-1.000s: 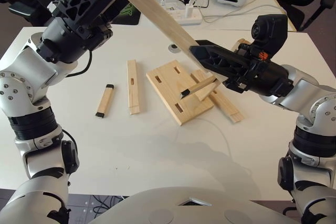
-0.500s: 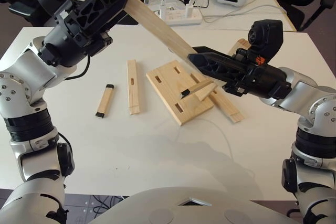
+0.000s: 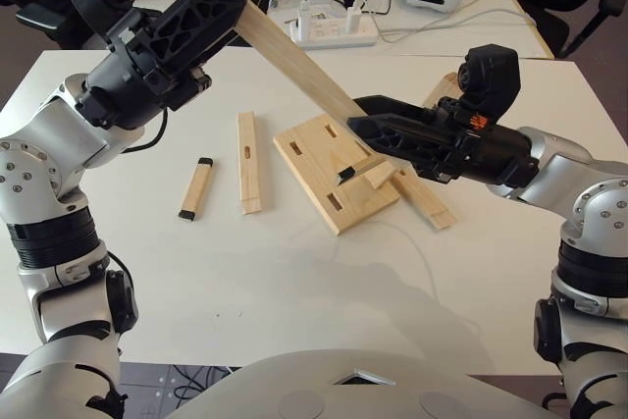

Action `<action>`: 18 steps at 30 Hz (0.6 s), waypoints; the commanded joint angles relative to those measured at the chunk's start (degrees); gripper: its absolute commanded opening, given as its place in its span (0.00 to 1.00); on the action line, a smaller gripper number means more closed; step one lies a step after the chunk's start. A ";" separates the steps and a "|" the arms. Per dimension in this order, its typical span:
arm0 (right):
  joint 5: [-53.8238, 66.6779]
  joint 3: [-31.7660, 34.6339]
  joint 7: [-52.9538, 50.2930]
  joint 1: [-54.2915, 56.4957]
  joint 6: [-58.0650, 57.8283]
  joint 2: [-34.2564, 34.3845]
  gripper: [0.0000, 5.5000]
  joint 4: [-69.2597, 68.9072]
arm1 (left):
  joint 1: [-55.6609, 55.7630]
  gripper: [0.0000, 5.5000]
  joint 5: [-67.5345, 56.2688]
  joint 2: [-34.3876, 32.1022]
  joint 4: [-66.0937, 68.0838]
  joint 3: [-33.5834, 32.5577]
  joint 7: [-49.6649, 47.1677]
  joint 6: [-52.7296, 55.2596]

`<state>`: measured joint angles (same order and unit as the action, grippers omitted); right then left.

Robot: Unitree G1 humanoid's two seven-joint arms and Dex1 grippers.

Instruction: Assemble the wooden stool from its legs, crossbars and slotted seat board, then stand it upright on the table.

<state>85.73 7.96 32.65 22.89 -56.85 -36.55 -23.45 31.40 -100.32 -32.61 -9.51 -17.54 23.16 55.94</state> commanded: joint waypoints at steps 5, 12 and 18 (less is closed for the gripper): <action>-3.24 5.98 16.77 -8.36 -1.58 -9.44 0.52 0.63 | -1.93 0.38 -4.70 -4.88 -3.05 -4.05 -1.17 -0.19; -16.69 1.95 26.20 -18.80 1.52 -14.52 0.52 -2.21 | -3.82 0.38 -4.05 -10.36 -3.08 -5.04 0.20 1.40; -34.63 -8.44 19.90 -20.20 8.75 -10.33 0.52 -2.19 | -9.25 0.38 6.44 -15.78 -6.33 -2.71 6.40 4.89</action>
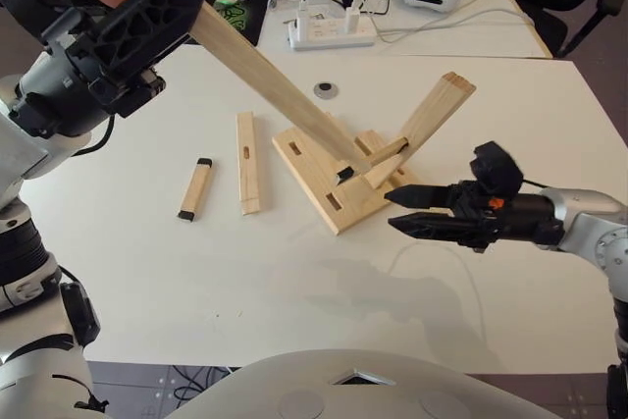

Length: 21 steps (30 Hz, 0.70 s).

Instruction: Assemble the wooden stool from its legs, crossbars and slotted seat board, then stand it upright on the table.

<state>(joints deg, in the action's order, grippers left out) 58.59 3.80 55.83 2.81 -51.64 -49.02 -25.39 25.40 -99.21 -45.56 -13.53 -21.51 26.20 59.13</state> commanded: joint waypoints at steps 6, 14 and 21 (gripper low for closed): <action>-17.98 -9.86 -7.67 0.62 8.29 6.06 0.52 1.10 | -10.02 0.38 18.65 -1.87 -4.85 4.60 8.19 -1.06; -32.21 -16.49 -9.26 4.57 14.25 6.08 0.52 5.17 | -10.71 0.38 27.92 6.03 -5.15 6.72 8.01 -8.40; -41.60 -20.48 -9.94 7.06 19.67 7.62 0.52 9.54 | -10.39 0.38 37.14 12.98 -7.18 13.00 7.44 -14.60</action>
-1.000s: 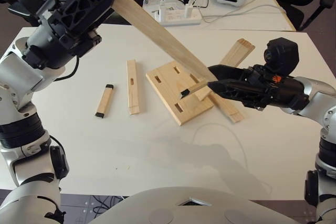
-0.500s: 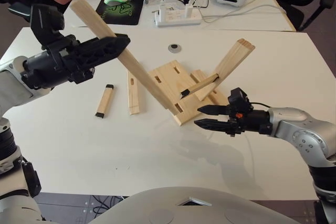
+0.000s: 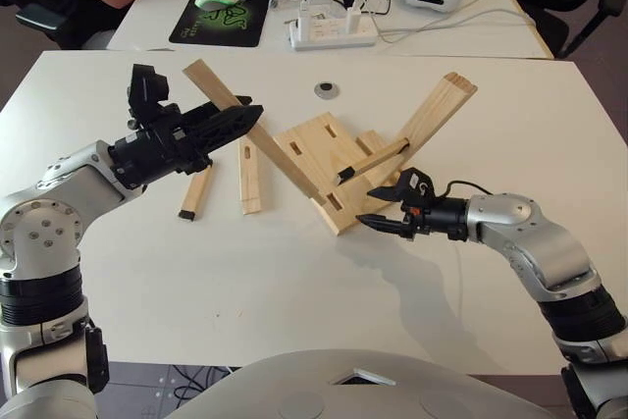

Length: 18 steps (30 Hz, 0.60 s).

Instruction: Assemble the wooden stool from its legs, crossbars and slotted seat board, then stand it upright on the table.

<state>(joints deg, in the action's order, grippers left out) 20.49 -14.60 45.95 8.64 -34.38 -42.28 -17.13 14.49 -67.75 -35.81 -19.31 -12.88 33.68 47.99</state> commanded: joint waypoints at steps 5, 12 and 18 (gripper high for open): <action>-6.40 -3.68 1.82 1.98 3.92 0.86 0.52 2.67 | 0.27 0.38 16.35 5.42 -1.75 12.95 1.87 -7.40; -8.08 -4.19 3.83 1.41 3.96 0.28 0.52 2.45 | -1.22 0.38 25.04 6.41 -1.04 17.14 3.81 -12.13; -10.26 -4.86 4.98 1.27 4.23 0.23 0.52 3.10 | -1.03 0.38 28.55 4.86 -0.54 17.01 5.32 -13.52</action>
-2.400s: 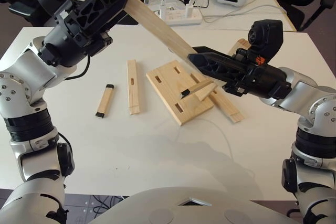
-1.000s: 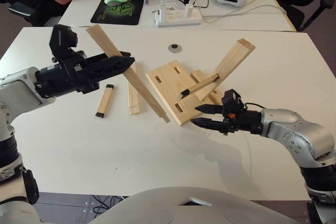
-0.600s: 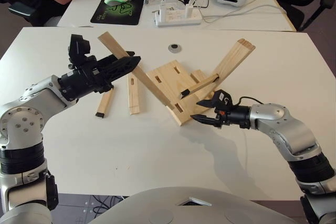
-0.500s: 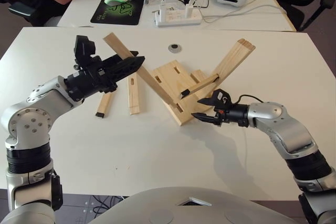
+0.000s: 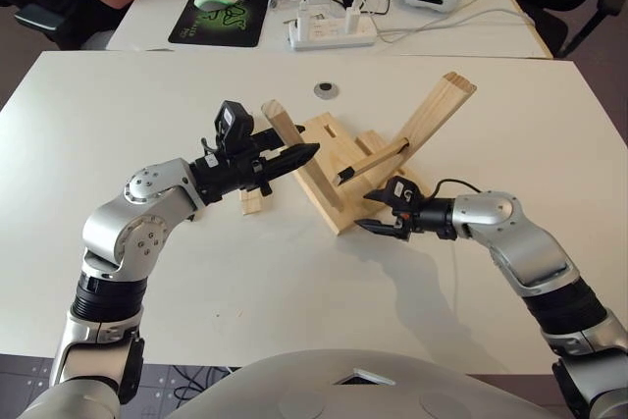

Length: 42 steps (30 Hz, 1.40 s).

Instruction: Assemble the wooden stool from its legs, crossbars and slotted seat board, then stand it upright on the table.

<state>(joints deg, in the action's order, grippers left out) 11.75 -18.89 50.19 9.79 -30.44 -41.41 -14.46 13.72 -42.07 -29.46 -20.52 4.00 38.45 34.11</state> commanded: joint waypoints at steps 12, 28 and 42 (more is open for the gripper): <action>-3.32 -2.07 -1.98 -1.67 -5.57 1.61 0.52 -2.81 | -3.38 0.38 9.15 -6.84 -7.99 4.92 -0.37 3.95; -3.94 -3.37 -3.13 -1.60 -11.96 2.24 0.52 -6.94 | -3.88 0.38 10.45 -8.43 -10.42 6.16 0.37 4.75; -3.93 -5.69 -4.89 -0.96 -17.43 3.76 0.52 -10.77 | -0.61 0.38 13.58 -8.84 -11.00 10.26 1.31 5.26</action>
<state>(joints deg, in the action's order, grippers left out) 7.24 -22.61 44.90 9.44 -46.10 -38.25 -25.02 14.57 -30.23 -37.18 -32.89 11.60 39.34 35.66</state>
